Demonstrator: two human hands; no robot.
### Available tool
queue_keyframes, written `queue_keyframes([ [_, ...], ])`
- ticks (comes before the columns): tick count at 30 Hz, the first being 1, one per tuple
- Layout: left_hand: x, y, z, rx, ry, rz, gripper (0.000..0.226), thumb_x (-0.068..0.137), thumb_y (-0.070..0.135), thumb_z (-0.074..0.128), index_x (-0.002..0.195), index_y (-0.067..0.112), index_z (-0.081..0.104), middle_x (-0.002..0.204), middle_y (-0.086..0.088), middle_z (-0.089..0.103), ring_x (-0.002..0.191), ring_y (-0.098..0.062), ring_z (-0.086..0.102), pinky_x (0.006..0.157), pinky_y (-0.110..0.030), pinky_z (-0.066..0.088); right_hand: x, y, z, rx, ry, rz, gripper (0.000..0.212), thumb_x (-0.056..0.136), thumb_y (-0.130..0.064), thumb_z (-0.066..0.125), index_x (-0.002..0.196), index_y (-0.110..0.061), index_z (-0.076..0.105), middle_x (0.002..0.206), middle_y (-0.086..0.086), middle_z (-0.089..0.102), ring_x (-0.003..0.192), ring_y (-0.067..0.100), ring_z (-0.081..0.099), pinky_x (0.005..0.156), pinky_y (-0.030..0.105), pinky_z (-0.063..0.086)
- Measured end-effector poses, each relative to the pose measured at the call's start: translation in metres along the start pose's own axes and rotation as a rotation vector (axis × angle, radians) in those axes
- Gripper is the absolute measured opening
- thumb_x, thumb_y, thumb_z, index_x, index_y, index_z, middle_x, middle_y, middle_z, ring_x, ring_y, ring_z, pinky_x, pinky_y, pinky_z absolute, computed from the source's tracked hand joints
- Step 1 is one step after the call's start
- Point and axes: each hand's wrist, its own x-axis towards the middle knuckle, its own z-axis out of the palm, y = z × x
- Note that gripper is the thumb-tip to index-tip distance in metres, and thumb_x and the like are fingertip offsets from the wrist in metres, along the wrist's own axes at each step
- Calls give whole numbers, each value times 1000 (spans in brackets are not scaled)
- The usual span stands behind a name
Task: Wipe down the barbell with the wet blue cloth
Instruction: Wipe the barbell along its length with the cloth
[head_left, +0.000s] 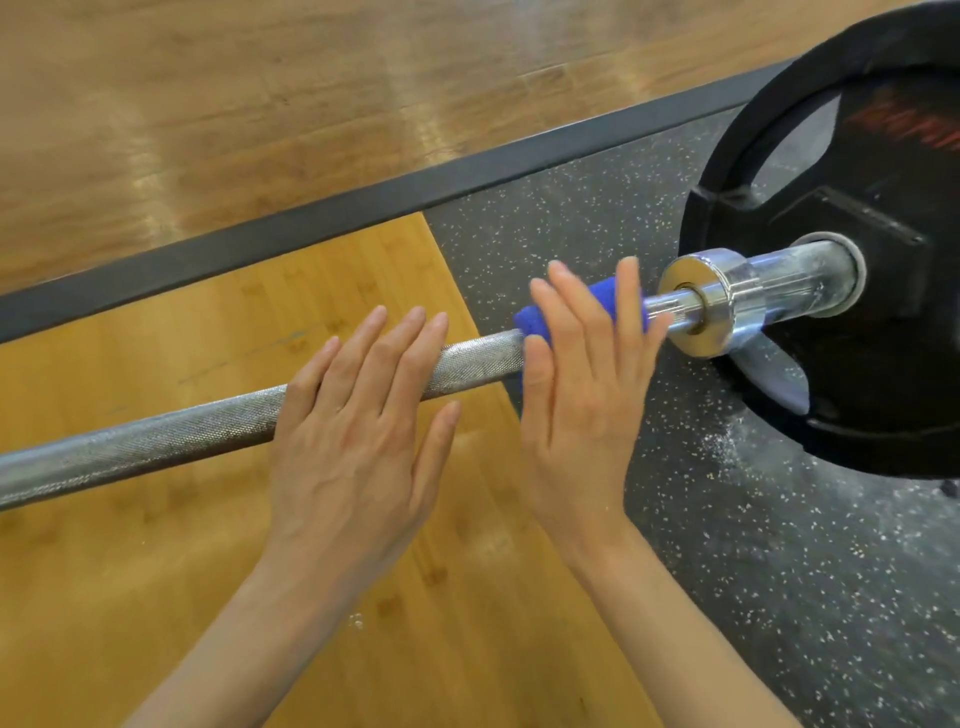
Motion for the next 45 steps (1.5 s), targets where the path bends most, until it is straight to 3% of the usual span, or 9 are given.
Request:
queue_keyframes([
  [3,4,-1,-2,-10,-8,-4,54,106,40,31,151,14,46,152,-2,50,147,-25,38,118,-39,23,2,9,-7,-69,-111,-210,43,109,-27,32,137,-9,60,144,3,56,149,30,32,125,46,7],
  [8,14,-6,-8,-84,-40,-24,57,109,41,22,155,14,41,162,-2,38,154,-23,24,124,-40,15,26,4,-6,-144,-56,-48,39,109,-26,32,114,-10,68,118,2,67,140,31,44,126,48,8],
  [12,26,-9,-7,-30,-25,-45,58,110,39,20,155,9,39,162,-6,36,154,-25,24,124,-42,17,27,7,-11,-202,-149,-203,46,110,-32,28,105,-13,70,105,0,68,132,30,52,126,49,9],
  [16,19,-7,-2,33,-9,-16,55,111,34,21,153,7,42,159,-7,40,151,-27,30,122,-43,23,37,-4,-10,-312,-161,-62,46,108,-30,29,86,-16,67,84,0,61,103,27,58,124,52,14],
  [20,12,-7,0,68,30,30,53,111,33,24,152,4,43,160,-9,39,151,-29,31,123,-45,23,34,2,-19,-364,-254,-238,46,108,-29,25,81,-17,61,77,1,56,82,26,53,121,52,23],
  [24,3,-3,0,71,50,35,53,111,33,24,151,4,44,160,-10,38,152,-29,29,124,-44,21,30,3,-28,-353,-233,-64,45,106,-28,24,79,-18,58,76,-2,53,84,26,53,122,52,20],
  [38,-29,14,-5,71,47,77,54,109,33,29,152,3,43,163,-8,33,154,-28,22,124,-42,17,14,14,-54,-473,-413,-210,45,100,-27,14,73,-19,49,63,1,48,65,26,41,112,50,34],
  [42,-36,18,-7,50,37,66,54,110,33,26,152,3,43,163,-7,33,154,-28,22,123,-42,19,-9,-10,-36,-425,-298,-274,42,101,-21,31,67,-18,56,61,2,57,62,27,46,103,47,44],
  [45,-42,20,-9,27,14,78,54,110,33,25,151,3,43,163,-8,34,154,-29,23,123,-41,18,-10,5,-50,-370,-275,-290,46,108,-25,18,71,-20,45,65,-2,47,66,25,48,111,51,39],
])
